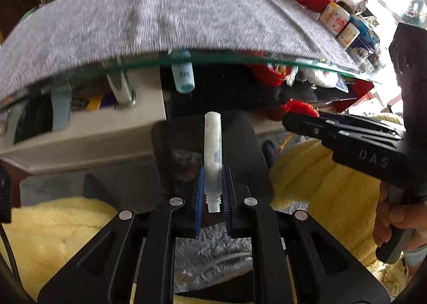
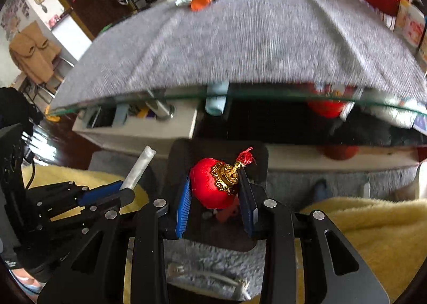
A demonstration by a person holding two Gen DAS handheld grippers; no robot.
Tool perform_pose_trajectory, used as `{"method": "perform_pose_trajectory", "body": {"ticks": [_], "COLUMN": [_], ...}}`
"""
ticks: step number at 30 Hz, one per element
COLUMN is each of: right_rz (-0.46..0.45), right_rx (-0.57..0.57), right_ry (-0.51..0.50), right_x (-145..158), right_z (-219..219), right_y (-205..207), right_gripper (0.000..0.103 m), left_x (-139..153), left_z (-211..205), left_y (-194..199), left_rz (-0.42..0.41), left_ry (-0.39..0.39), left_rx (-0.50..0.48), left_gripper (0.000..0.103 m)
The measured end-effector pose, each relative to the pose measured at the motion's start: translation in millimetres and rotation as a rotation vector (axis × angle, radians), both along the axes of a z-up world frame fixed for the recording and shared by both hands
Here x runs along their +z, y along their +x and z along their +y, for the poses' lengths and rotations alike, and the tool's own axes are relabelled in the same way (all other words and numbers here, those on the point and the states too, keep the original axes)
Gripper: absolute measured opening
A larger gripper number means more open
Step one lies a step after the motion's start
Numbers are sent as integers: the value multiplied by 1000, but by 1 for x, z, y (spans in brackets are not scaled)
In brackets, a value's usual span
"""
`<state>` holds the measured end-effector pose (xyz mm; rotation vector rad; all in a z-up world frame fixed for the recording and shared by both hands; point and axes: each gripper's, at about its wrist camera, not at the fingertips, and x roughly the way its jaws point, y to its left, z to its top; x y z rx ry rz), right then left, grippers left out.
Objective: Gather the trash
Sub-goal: 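Lower both held items into the black bin and open both tools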
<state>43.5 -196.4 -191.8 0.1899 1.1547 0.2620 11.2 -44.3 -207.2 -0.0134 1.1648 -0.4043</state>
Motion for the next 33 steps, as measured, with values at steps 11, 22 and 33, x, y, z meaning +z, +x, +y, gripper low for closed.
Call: {"method": "perform_pose_trajectory", "body": {"ticks": [11,22,33], "right_rz": [124,153,127], "right_rx": [-1,-23,-58], "right_ry": [-13,15,15], "right_x": [-45,-55,-46], "right_z": [3,0,-9], "right_y": [4,14,22], "right_gripper": [34,36,67], "left_x": [-43,-54,-41], "left_z": [-3,-3,2], "left_y": [5,14,22], "left_rz": [129,170,119], "left_ry": [-7,-7,30], "left_rx": [11,25,45], "left_gripper": [12,13,47]}}
